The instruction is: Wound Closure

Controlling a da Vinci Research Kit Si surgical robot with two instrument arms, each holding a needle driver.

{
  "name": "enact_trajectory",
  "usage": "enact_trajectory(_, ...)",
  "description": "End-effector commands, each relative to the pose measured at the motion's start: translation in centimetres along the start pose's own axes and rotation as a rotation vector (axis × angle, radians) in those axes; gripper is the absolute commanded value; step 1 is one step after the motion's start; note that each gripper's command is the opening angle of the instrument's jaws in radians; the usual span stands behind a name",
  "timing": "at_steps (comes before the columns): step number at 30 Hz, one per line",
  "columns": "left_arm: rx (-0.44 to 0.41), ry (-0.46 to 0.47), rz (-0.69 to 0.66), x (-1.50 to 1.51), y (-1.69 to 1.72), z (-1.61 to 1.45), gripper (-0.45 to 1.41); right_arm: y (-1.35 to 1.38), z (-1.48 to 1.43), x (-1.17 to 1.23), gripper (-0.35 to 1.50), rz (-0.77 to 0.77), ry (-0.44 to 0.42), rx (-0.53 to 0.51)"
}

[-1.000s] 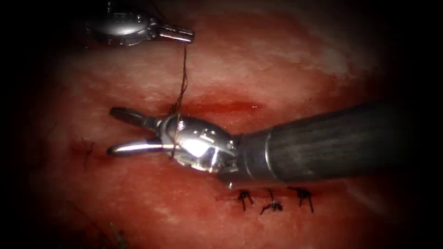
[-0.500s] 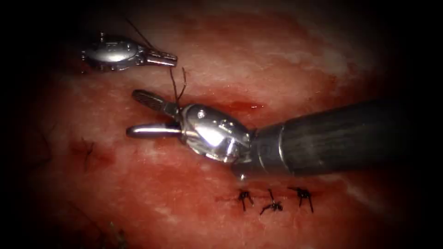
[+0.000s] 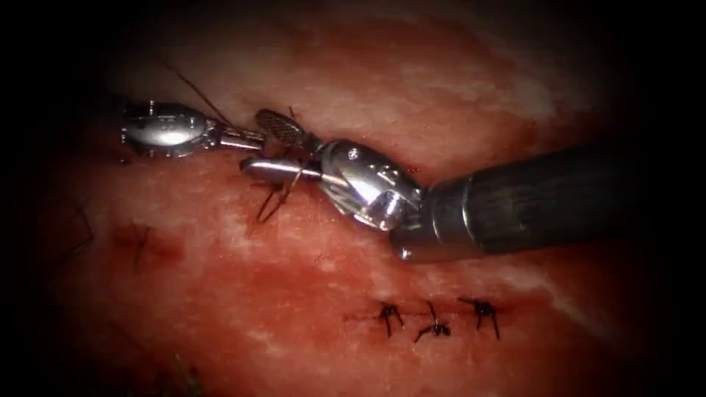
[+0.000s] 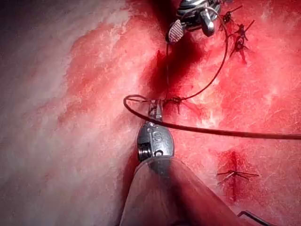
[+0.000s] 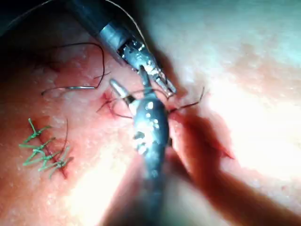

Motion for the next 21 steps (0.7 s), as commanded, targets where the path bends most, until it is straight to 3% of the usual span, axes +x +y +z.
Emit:
enact_trajectory(1,-0.004,-0.001,-0.005,-0.07,0.08,0.03,-0.45,0.04,0.00,-0.14,0.86,0.012,-0.029,-0.030)
enact_trajectory(14,-0.018,-0.005,-0.021,-0.13,0.59,-0.30,-0.45,0.46,-0.10,-0.62,0.81,0.175,-0.259,-0.294)
enact_trajectory(21,-0.035,-0.004,-0.040,0.10,0.95,-0.49,-0.45,0.70,-0.18,-0.81,0.81,0.203,-0.318,-0.402)
